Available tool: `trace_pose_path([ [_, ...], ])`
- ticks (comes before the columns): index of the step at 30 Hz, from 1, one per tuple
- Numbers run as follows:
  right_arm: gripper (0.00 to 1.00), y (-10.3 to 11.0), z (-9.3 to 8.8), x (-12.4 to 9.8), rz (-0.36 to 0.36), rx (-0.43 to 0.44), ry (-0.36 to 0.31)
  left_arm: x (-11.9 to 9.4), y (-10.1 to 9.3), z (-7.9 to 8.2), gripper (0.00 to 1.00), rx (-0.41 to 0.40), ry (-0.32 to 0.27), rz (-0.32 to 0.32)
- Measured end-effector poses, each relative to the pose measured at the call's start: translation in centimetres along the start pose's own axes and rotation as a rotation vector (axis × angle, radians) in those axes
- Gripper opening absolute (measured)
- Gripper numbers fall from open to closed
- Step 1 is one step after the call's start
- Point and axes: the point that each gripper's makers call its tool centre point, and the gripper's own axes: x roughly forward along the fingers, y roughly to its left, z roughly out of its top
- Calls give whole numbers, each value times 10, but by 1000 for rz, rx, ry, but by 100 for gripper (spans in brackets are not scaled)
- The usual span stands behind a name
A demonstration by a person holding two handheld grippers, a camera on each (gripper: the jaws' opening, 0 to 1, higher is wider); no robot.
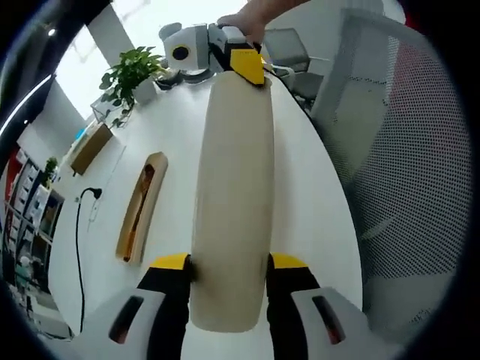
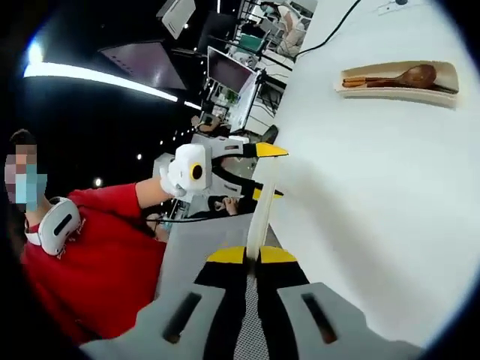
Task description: Arrange the utensils inside the cutlery case until each visible utensil rests in its matching compartment.
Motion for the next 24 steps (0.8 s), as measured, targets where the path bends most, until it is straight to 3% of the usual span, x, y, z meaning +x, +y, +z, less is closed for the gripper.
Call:
trace_pose_path([
  [4,1,-8,10,-6,-62,23,-85,0,3,1,40,-37,-10,-13],
  [7,1,-9,14,-11,-88,40,-108,-1,1,6,40,-82,-23,-30],
  [9,2,-14,17,-16,-134,72,-122,-3,-1,9,40,-153,-37,-58],
  [12,1,-6,29,-18,-104,127,-173,-8,2,11,40,-188,-31,-59],
  [18,3,6,45,-17,-138,76,-200,-22,7,12,40,-244,-34,-46],
  [24,1,18,46,-17,-117,64,-215,-32,2,17,39,-273,0,-3],
])
